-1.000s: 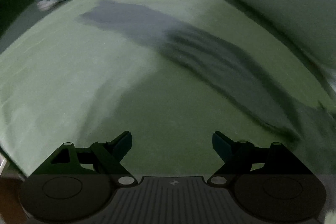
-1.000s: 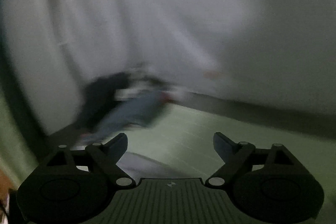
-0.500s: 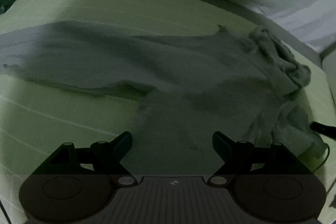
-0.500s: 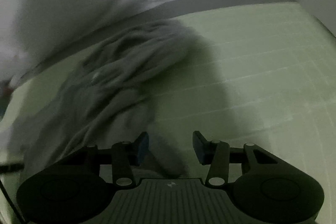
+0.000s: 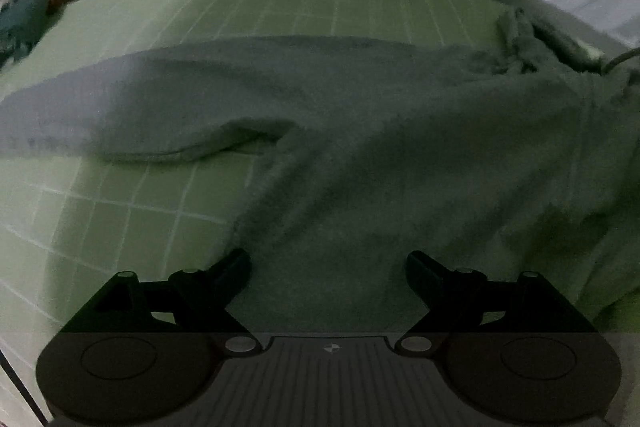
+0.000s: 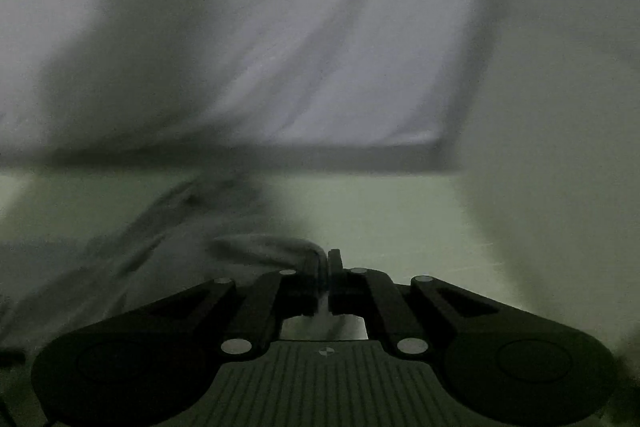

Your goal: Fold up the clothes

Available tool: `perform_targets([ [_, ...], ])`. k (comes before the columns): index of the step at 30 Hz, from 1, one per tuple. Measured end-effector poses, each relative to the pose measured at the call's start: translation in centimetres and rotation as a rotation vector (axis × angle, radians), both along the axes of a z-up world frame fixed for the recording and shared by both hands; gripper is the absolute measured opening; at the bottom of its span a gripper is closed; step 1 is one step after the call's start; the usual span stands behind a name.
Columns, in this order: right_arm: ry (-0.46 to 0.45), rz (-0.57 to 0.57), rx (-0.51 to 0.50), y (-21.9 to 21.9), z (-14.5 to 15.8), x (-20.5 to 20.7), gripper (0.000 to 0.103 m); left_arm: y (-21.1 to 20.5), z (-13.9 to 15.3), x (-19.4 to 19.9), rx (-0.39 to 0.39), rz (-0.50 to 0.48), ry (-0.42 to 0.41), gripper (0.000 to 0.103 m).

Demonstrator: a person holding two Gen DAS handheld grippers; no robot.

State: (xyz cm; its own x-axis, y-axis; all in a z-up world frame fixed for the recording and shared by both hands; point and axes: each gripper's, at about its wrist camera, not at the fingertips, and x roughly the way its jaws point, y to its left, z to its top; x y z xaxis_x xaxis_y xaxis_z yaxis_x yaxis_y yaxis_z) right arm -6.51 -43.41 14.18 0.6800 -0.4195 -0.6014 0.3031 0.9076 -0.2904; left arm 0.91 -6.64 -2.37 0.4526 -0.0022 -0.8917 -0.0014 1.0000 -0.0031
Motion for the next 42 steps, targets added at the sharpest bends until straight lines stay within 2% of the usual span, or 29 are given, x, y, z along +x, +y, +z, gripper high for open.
perform_targets([
  [1, 0.042, 0.008, -0.004, 0.1, -0.7, 0.0, 0.016, 0.0, 0.0, 0.0, 0.004, 0.000, 0.001, 0.090],
  [2, 0.192, 0.063, 0.027, 0.0, -2.8, 0.2, 0.017, 0.1, 0.1, 0.2, -0.001, 0.004, 0.007, 0.090],
  [3, 0.270, 0.054, 0.057, -0.5, -4.7, -0.2, 0.017, 0.3, 0.2, 0.4, -0.008, 0.009, 0.015, 0.090],
  [4, 0.335, 0.034, 0.085, -1.1, -6.5, -0.8, 0.021, 0.4, 0.1, 0.6, -0.017, 0.016, 0.018, 0.090],
  [5, 0.339, 0.021, 0.091, -1.4, -6.8, -0.9, 0.027, 0.5, 0.0, 0.8, -0.027, 0.024, 0.020, 0.090],
  [7, 0.301, 0.022, 0.103, -2.4, -6.8, 0.0, 0.077, 0.6, 0.0, 0.8, -0.034, 0.030, 0.018, 0.090],
  [9, 0.263, 0.028, 0.090, -3.0, -6.9, 0.4, 0.094, 0.2, -0.3, 0.9, -0.008, 0.014, 0.020, 0.090],
  [10, 0.227, 0.065, 0.093, -3.6, -7.5, 2.3, 0.094, -0.1, -0.4, 0.7, 0.006, 0.005, 0.019, 0.091],
  [13, 0.250, 0.143, 0.117, -3.5, -10.1, 6.4, 0.089, 0.0, -0.5, 0.7, 0.004, 0.011, 0.024, 0.091],
  [14, 0.287, 0.180, 0.118, -3.5, -11.0, 7.6, 0.084, 0.0, -0.5, 0.8, 0.002, 0.009, 0.030, 0.091],
  [16, 0.381, 0.247, 0.133, -3.4, -12.8, 9.9, 0.066, 0.1, -0.5, 1.0, 0.000, 0.005, 0.041, 0.091],
  [17, 0.406, 0.269, 0.162, -3.6, -13.5, 10.8, 0.062, 0.1, -0.5, 1.1, 0.000, 0.004, 0.045, 0.091],
  [18, 0.413, 0.287, 0.194, -4.2, -13.8, 11.3, 0.039, 0.1, -0.5, 1.2, -0.001, 0.007, 0.048, 0.091],
  [19, 0.408, 0.295, 0.228, -4.7, -13.5, 11.5, 0.005, 0.2, -0.5, 1.2, -0.002, 0.010, 0.050, 0.092],
  [20, 0.398, 0.275, 0.217, -5.0, -13.2, 11.5, 0.004, 0.2, -0.5, 1.3, -0.002, 0.012, 0.053, 0.092],
  [22, 0.340, 0.218, 0.131, -6.2, -11.7, 10.7, 0.004, 0.2, -0.5, 1.5, -0.003, 0.016, 0.058, 0.092],
  [23, 0.260, 0.111, 0.076, -8.1, -9.3, 9.5, 0.004, 0.4, -0.4, 1.6, -0.011, 0.025, 0.061, 0.092],
  [24, 0.241, 0.079, 0.062, -8.6, -8.6, 8.8, 0.004, 0.6, -0.4, 1.7, -0.019, 0.034, 0.063, 0.092],
  [26, 0.147, -0.204, -0.093, -12.1, -5.4, 6.2, 0.005, 0.9, -0.3, 1.9, -0.030, 0.044, 0.066, 0.092],
  [27, 0.141, -0.354, -0.221, -14.1, -4.4, 5.1, 0.011, 1.0, -0.3, 2.0, -0.030, 0.048, 0.068, 0.092],
  [29, 0.203, -0.460, -0.324, -16.5, -4.6, 4.5, 0.043, 1.1, -0.2, 2.4, -0.030, 0.056, 0.078, 0.092],
  [30, 0.248, -0.486, -0.345, -17.7, -5.0, 4.5, 0.071, 1.2, 0.0, 2.7, -0.038, 0.062, 0.083, 0.092],
  [31, 0.255, -0.487, -0.347, -17.9, -5.1, 4.5, 0.078, 1.3, 0.3, 2.8, -0.044, 0.066, 0.081, 0.092],
  [33, 0.241, -0.333, -0.229, -17.3, -5.3, 5.4, 0.079, 1.5, 2.0, 3.1, -0.082, 0.075, 0.025, 0.092],
  [35, 0.208, -0.264, -0.146, -16.0, -5.1, 6.9, 0.089, 1.7, 4.2, 3.8, -0.119, 0.061, -0.052, 0.092],
  [37, 0.142, -0.185, -0.006, -14.0, -5.1, 9.8, 0.102, 1.5, 5.9, 5.6, -0.121, 0.022, -0.115, 0.092],
  [39, 0.102, -0.116, 0.114, -12.9, -5.2, 11.6, 0.102, 0.8, 6.2, 7.9, -0.106, -0.034, -0.146, 0.092],
  [41, 0.081, 0.042, 0.327, -11.0, -6.4, 16.0, 0.102, -0.7, 5.4, 11.2, -0.088, -0.119, -0.133, 0.092],
  [42, 0.088, 0.082, 0.365, -10.1, -7.2, 17.8, 0.102, -1.5, 4.9, 12.6, -0.081, -0.162, -0.127, 0.092],
])
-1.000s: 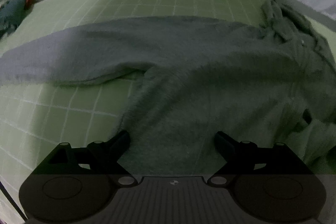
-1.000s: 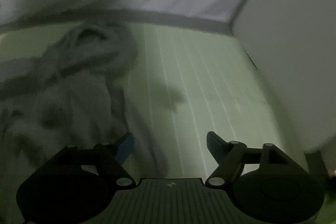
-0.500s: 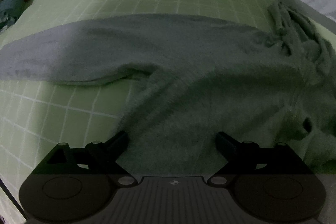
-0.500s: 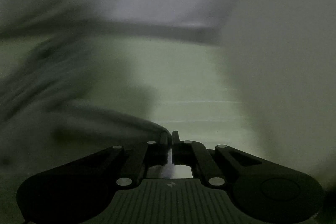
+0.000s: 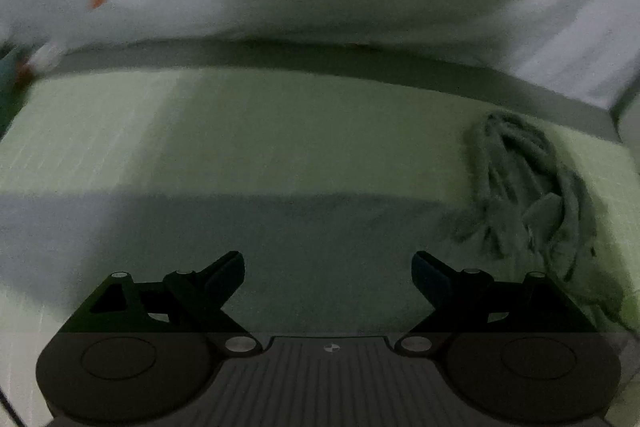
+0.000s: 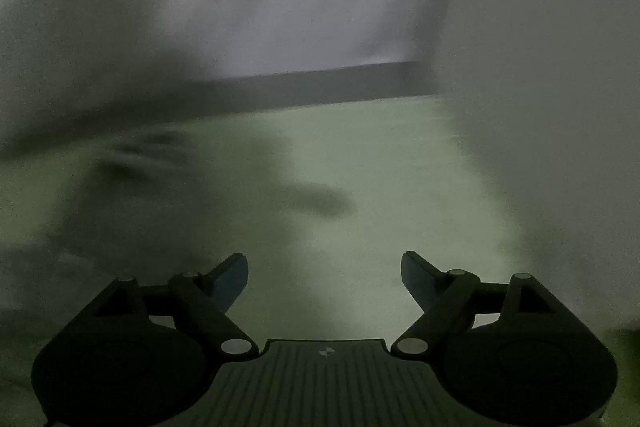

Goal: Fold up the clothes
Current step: 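Release the hoodie and reach both grippers toward its zipper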

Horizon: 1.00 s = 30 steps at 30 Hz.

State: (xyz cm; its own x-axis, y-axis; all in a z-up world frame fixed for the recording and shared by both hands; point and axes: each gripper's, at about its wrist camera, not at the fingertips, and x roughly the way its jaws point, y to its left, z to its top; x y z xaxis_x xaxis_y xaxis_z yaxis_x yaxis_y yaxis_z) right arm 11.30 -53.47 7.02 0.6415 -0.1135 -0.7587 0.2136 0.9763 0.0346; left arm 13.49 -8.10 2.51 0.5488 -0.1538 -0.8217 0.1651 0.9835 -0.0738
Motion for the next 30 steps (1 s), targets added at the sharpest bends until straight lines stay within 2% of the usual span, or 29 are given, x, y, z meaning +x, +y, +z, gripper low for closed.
perform_targets([
  [2, 0.010, 0.066, 0.056, 1.8, -1.5, 3.4, 0.102, -1.6, -1.1, 1.9, 0.031, -0.094, 0.000, 0.092],
  [5, 0.077, 0.093, 0.064, 3.6, -3.2, 6.4, 0.103, -4.6, -3.0, 4.2, 0.084, -0.300, 0.002, 0.092],
  [8, 0.119, 0.113, 0.082, 4.1, -4.0, 5.7, 0.103, -6.4, -4.3, 5.0, 0.106, -0.488, 0.011, 0.092],
  [10, 0.133, 0.097, 0.108, 3.3, -3.7, 5.1, 0.103, -7.6, -5.0, 4.7, 0.140, -0.613, -0.013, 0.092],
  [12, 0.157, 0.058, 0.155, 3.5, -5.8, 5.6, 0.103, -8.7, -5.6, 4.2, 0.172, -0.711, -0.034, 0.092],
  [17, 0.176, -0.002, 0.228, 2.8, -6.3, 2.6, 0.103, -10.9, -6.5, 4.8, 0.148, -0.828, -0.028, 0.092],
  [19, 0.179, -0.013, 0.262, 2.8, -6.0, 0.6, 0.103, -11.4, -6.7, 5.4, 0.122, -0.830, -0.015, 0.093],
  [21, 0.180, -0.037, 0.310, 2.8, -6.0, -0.5, 0.103, -11.5, -7.0, 5.7, 0.075, -0.783, -0.007, 0.091],
  [23, 0.167, -0.031, 0.364, 3.0, -6.1, -0.9, 0.103, -11.5, -6.9, 5.3, 0.056, -0.775, -0.034, 0.077],
  [24, 0.145, 0.007, 0.386, 3.8, -6.1, -0.9, 0.092, -11.4, -6.6, 4.9, 0.054, -0.750, -0.050, 0.059],
  [25, 0.138, 0.043, 0.379, 4.6, -6.3, -0.7, 0.059, -11.3, -6.3, 4.6, 0.060, -0.725, -0.057, 0.040],
  [27, 0.148, 0.061, 0.325, 6.0, -6.5, -0.2, 0.016, -11.7, -6.0, 2.9, 0.160, -0.631, -0.132, 0.023],
  [29, 0.152, 0.067, 0.246, 7.8, -6.7, 0.7, 0.012, -12.1, -6.5, 1.4, 0.291, -0.605, -0.240, 0.018],
  [30, 0.146, 0.068, 0.255, 8.4, -6.7, 1.3, 0.011, -11.8, -6.9, 1.2, 0.327, -0.560, -0.272, 0.017],
])
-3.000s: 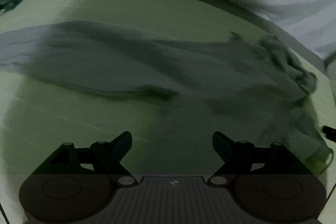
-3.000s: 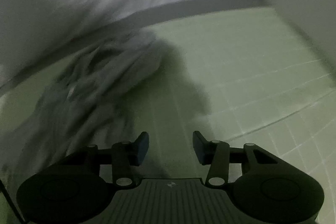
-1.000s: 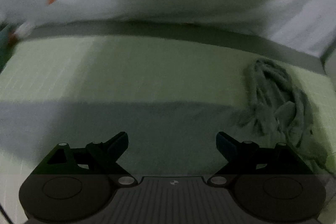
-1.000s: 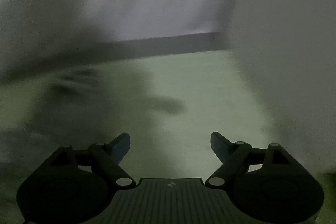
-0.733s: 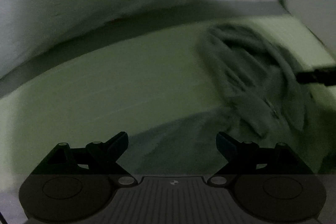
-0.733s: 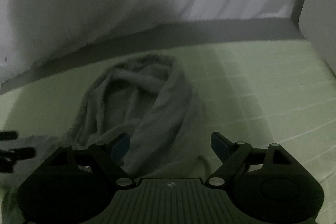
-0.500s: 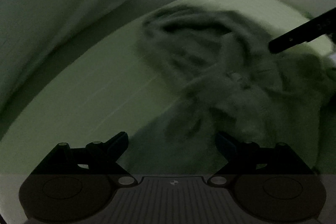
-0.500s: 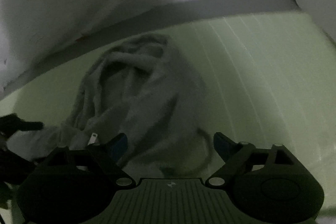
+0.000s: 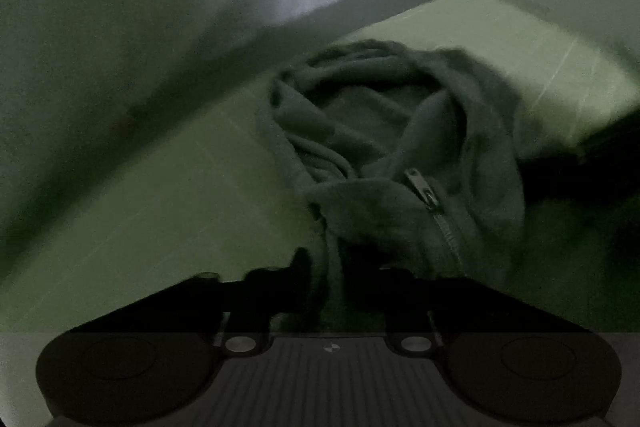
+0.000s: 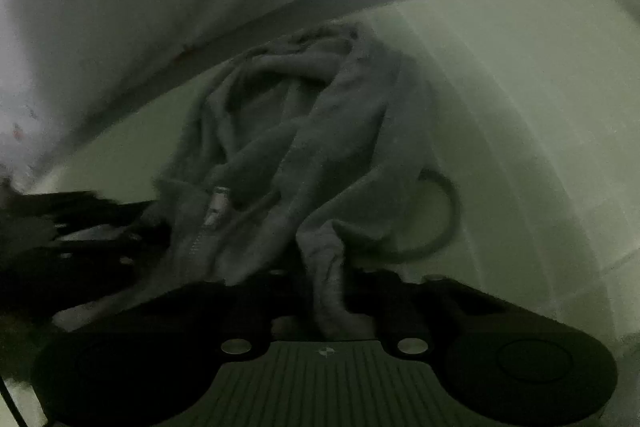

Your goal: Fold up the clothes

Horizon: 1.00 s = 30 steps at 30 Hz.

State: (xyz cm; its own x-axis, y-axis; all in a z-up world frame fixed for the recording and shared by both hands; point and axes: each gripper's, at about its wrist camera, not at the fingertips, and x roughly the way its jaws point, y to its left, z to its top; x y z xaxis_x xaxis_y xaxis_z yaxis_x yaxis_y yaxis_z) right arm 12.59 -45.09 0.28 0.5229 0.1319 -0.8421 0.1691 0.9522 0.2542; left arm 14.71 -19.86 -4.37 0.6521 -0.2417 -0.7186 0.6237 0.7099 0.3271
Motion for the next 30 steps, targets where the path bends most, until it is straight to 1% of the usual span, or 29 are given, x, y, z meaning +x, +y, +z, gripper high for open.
perform_targets([
  [1, -0.006, -0.001, 0.017, 0.6, -0.1, 0.6, 0.011, 0.7, -0.1, 0.7, -0.015, 0.072, -0.013, 0.016],
  [3, -0.008, 0.017, 0.026, 1.4, -0.3, 1.6, 0.010, 2.4, 0.1, 2.4, -0.052, 0.184, 0.007, 0.016],
  [4, -0.017, 0.049, 0.020, 2.5, -0.4, 2.5, 0.010, 3.1, 0.2, 3.0, -0.063, 0.219, 0.015, 0.016],
  [6, -0.033, 0.102, 0.012, 4.4, -0.7, 4.0, 0.010, 5.8, 0.3, 4.7, -0.088, 0.322, 0.039, 0.016],
  [9, -0.040, 0.214, -0.001, 9.4, -1.4, 7.2, 0.011, 9.5, 0.3, 5.6, -0.077, 0.419, 0.042, 0.016],
  [11, -0.027, 0.261, 0.020, 11.8, -1.6, 7.9, 0.011, 11.8, 0.6, 5.4, -0.094, 0.464, 0.069, 0.018],
  [13, -0.007, 0.303, 0.031, 13.7, -1.6, 8.0, 0.012, 13.4, 1.0, 4.5, -0.104, 0.468, 0.092, 0.020],
  [14, 0.003, 0.315, 0.029, 14.0, -1.5, 7.8, 0.013, 14.1, 1.4, 3.6, -0.105, 0.451, 0.102, 0.022],
  [15, 0.028, 0.330, 0.019, 14.2, -1.2, 7.1, 0.018, 14.4, 1.7, 2.8, -0.099, 0.436, 0.102, 0.029],
  [16, 0.043, 0.315, 0.005, 14.0, -0.7, 6.6, 0.040, 14.3, 1.9, 2.5, -0.098, 0.432, 0.097, 0.039],
  [17, 0.016, 0.279, 0.005, 13.3, 0.3, 6.1, 0.055, 14.6, 2.4, 2.0, -0.121, 0.435, 0.094, 0.047],
  [18, -0.016, 0.239, 0.008, 12.5, 1.4, 5.5, 0.064, 15.1, 3.2, 1.5, -0.166, 0.454, 0.103, 0.062],
  [19, -0.081, 0.207, 0.027, 11.5, 2.8, 5.2, 0.065, 15.8, 3.9, 1.1, -0.233, 0.478, 0.125, 0.064],
  [20, -0.121, 0.190, 0.032, 11.0, 3.7, 5.1, 0.065, 16.3, 4.4, 1.0, -0.292, 0.496, 0.141, 0.065],
  [21, -0.183, 0.166, -0.001, 10.6, 5.1, 5.7, 0.065, 16.8, 4.9, 0.7, -0.347, 0.520, 0.149, 0.068],
  [22, -0.197, 0.181, -0.047, 10.8, 5.4, 6.7, 0.065, 17.1, 5.1, 0.5, -0.376, 0.542, 0.147, 0.072],
  [23, -0.203, 0.202, -0.096, 11.2, 5.6, 7.8, 0.065, 17.2, 5.3, 0.4, -0.393, 0.560, 0.141, 0.073],
  [24, -0.213, 0.259, -0.174, 12.0, 5.1, 10.1, 0.066, 17.3, 5.5, 0.2, -0.410, 0.579, 0.136, 0.073],
  [25, -0.212, 0.288, -0.208, 12.5, 4.4, 12.0, 0.068, 17.4, 5.4, 0.4, -0.421, 0.593, 0.137, 0.073],
  [26, -0.206, 0.297, -0.211, 12.7, 3.9, 13.2, 0.072, 17.6, 5.4, 0.5, -0.428, 0.606, 0.143, 0.073],
  [28, -0.186, 0.295, -0.186, 13.1, 2.0, 17.8, 0.094, 18.3, 5.1, 0.5, -0.448, 0.626, 0.161, 0.073],
  [29, -0.181, 0.305, -0.184, 13.3, 1.5, 19.0, 0.099, 18.6, 5.0, 0.4, -0.452, 0.625, 0.166, 0.073],
  [30, -0.170, 0.338, -0.215, 13.9, 0.9, 20.4, 0.102, 18.9, 4.9, 0.4, -0.444, 0.620, 0.166, 0.073],
])
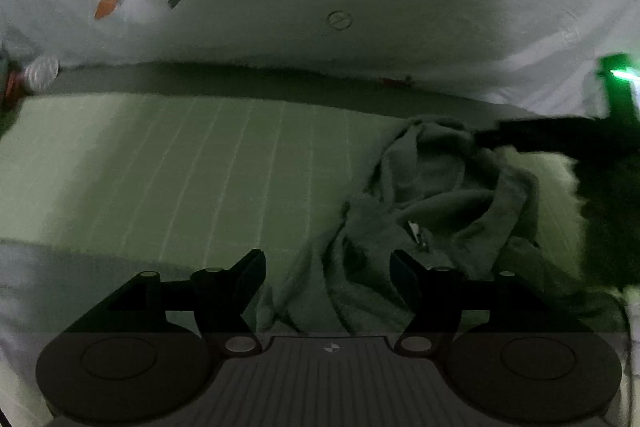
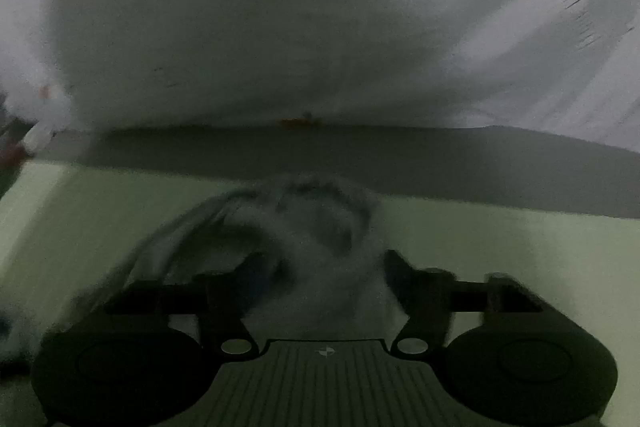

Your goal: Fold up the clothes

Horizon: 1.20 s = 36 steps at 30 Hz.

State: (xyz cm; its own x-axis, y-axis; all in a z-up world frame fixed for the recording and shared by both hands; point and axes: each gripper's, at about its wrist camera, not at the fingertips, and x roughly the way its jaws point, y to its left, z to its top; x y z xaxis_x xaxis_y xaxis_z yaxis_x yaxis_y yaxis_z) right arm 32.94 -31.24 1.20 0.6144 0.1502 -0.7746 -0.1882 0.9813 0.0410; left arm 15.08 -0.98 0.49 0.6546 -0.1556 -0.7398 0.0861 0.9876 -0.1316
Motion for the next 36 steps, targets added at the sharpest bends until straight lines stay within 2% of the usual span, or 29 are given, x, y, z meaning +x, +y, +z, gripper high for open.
perform_targets([
  [3, 0.026, 0.082, -0.121, 1.5, -1.6, 3.4, 0.103, 0.6, -0.6, -0.6, 0.048, -0.011, 0.007, 0.073],
  [4, 0.071, 0.154, -0.230, 2.5, -2.5, 4.2, 0.103, 0.8, -0.9, -0.8, 0.053, -0.011, 0.011, 0.073],
  [6, 0.092, 0.201, -0.239, 2.7, -2.5, 4.4, 0.103, 1.4, -1.6, -1.0, 0.041, -0.008, 0.032, 0.073],
  [8, 0.147, 0.224, -0.183, 2.1, -2.1, 4.5, 0.082, 1.9, -2.0, -1.3, 0.034, 0.004, 0.045, 0.073],
  [9, 0.158, 0.227, -0.160, 1.8, -1.8, 4.3, 0.056, 2.2, -2.3, -1.5, 0.033, 0.016, 0.053, 0.076],
  [10, 0.166, 0.231, -0.142, 1.6, -1.4, 4.0, 0.026, 2.3, -2.4, -1.6, 0.032, 0.023, 0.057, 0.076],
  [11, 0.147, 0.242, -0.162, 1.8, -1.1, 3.7, 0.014, 2.6, -2.6, -1.7, 0.026, 0.033, 0.063, 0.076],
  [12, 0.123, 0.255, -0.189, 2.1, -0.8, 3.5, 0.012, 2.8, -2.7, -1.8, 0.020, 0.040, 0.067, 0.076],
  [15, -0.068, 0.257, -0.419, 4.0, 0.2, 3.0, 0.010, 3.0, -2.8, -1.7, 0.029, 0.052, 0.065, 0.077],
  [17, -0.269, 0.256, -0.565, 5.5, 2.0, 3.6, 0.010, 2.9, -2.9, -1.5, 0.068, 0.055, 0.057, 0.077],
  [19, -0.369, 0.213, -0.578, 6.3, 3.8, 5.6, 0.010, 2.7, -3.1, -1.3, 0.109, 0.058, 0.052, 0.077],
  [23, -0.393, 0.212, -0.531, 6.3, 4.8, 7.8, 0.007, 2.4, -3.8, -0.8, 0.162, 0.054, 0.044, 0.078],
  [26, -0.346, 0.226, -0.500, 5.9, 3.6, 7.6, 0.009, 2.5, -4.6, -0.6, 0.162, 0.051, 0.034, 0.080],
  [28, -0.328, 0.207, -0.511, 5.3, 2.3, 7.6, 0.021, 2.9, -4.9, -0.6, 0.147, 0.045, 0.021, 0.083],
  [29, -0.262, 0.182, -0.540, 4.4, 0.8, 8.5, 0.031, 3.2, -4.9, -0.4, 0.140, 0.043, 0.014, 0.083],
  [30, -0.204, 0.177, -0.529, 3.6, 0.1, 9.0, 0.055, 3.4, -5.0, -0.4, 0.140, 0.044, 0.003, 0.083],
  [31, -0.177, 0.180, -0.483, 2.7, 0.1, 9.0, 0.068, 3.6, -5.1, -0.4, 0.140, 0.050, -0.006, 0.083],
  [32, -0.174, 0.176, -0.449, 2.1, 0.4, 8.8, 0.074, 3.8, -5.1, -0.5, 0.140, 0.058, -0.014, 0.083],
  [33, -0.172, 0.169, -0.380, 1.0, 1.2, 8.1, 0.090, 3.9, -5.1, -0.6, 0.137, 0.072, -0.017, 0.080],
  [34, -0.168, 0.162, -0.305, -0.3, 2.0, 7.3, 0.103, 4.1, -5.0, -0.6, 0.138, 0.093, -0.018, 0.073],
  [35, -0.165, 0.155, -0.230, -1.5, 2.9, 6.5, 0.103, 4.2, -4.9, -0.6, 0.142, 0.117, -0.020, 0.065],
  [36, -0.160, 0.146, -0.163, -2.8, 3.7, 5.5, 0.103, 4.1, -4.8, -0.7, 0.186, 0.161, -0.030, 0.037],
])
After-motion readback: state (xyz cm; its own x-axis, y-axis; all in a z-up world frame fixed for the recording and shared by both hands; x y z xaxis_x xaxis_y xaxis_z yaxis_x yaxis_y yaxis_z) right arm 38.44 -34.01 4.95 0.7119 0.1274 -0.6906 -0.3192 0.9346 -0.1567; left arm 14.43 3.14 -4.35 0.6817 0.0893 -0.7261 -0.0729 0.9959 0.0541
